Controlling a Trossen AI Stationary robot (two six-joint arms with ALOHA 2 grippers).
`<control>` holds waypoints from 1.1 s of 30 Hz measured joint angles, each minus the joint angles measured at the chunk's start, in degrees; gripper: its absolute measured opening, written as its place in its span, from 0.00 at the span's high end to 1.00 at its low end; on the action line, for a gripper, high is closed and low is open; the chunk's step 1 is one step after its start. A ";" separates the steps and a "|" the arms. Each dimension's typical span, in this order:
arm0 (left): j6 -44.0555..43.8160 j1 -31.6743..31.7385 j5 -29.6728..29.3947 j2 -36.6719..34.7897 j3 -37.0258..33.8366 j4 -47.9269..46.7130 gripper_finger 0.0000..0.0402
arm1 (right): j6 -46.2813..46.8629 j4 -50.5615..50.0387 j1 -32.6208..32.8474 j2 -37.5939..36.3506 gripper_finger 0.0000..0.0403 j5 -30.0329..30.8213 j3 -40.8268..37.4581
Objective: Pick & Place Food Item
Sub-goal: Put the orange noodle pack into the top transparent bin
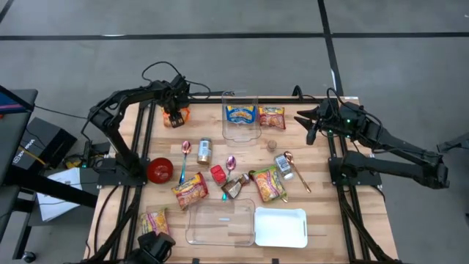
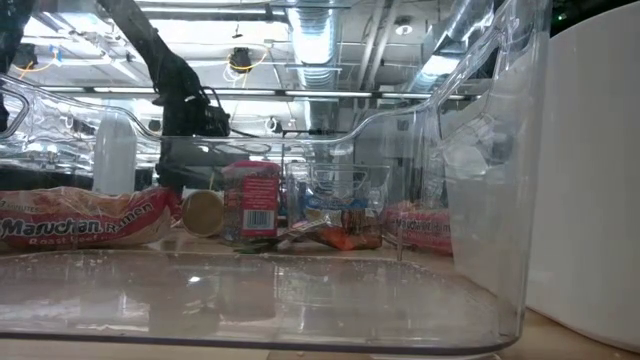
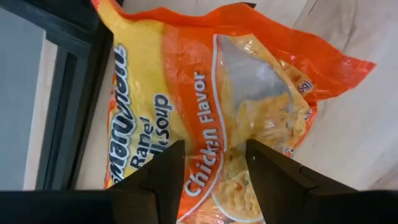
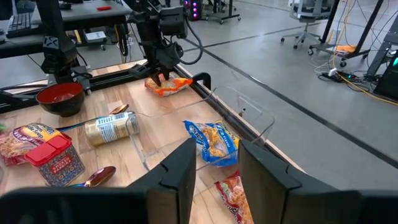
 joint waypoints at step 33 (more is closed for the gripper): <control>-4.29 0.09 2.73 -5.59 -2.30 1.98 0.54 | -0.30 -1.24 0.00 -0.02 0.72 0.00 0.04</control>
